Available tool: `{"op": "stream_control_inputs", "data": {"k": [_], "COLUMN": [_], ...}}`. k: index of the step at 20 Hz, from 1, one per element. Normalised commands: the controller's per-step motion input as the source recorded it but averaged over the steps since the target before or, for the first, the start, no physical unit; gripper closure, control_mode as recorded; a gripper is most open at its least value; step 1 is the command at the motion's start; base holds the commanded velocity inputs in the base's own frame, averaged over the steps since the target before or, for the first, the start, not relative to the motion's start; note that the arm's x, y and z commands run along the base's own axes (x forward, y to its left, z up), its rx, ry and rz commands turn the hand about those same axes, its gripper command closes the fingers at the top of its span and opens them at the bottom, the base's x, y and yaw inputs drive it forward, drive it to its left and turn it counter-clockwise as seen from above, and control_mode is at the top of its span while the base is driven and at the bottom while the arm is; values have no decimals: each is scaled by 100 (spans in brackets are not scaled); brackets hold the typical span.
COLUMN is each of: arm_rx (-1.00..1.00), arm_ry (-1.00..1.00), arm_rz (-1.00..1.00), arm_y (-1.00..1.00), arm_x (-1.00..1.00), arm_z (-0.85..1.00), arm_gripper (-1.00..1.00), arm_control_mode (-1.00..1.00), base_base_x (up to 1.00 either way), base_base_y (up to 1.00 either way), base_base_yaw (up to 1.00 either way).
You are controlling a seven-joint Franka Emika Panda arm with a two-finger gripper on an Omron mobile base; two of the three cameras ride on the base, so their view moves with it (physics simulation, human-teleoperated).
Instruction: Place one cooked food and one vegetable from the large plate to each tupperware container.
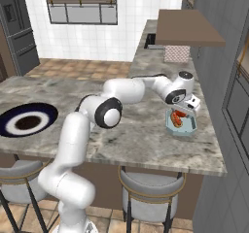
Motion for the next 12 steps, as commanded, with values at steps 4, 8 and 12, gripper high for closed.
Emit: {"op": "stream_control_inputs", "data": {"k": [4,8,12], "arm_rx": [0,0,2], "arm_ry": [19,11,10], "arm_rz": [-12,-5,-2], "arm_y": [-26,-18,-23], "arm_x": [35,-3,-1], "arm_z": [-36,-30,-37], "arm_gripper": [100,100,100], "arm_control_mode": [-100,-100,-100], "base_base_x": [0,0,0], "base_base_y": [0,0,0], "base_base_yaw": [0,0,0]}}
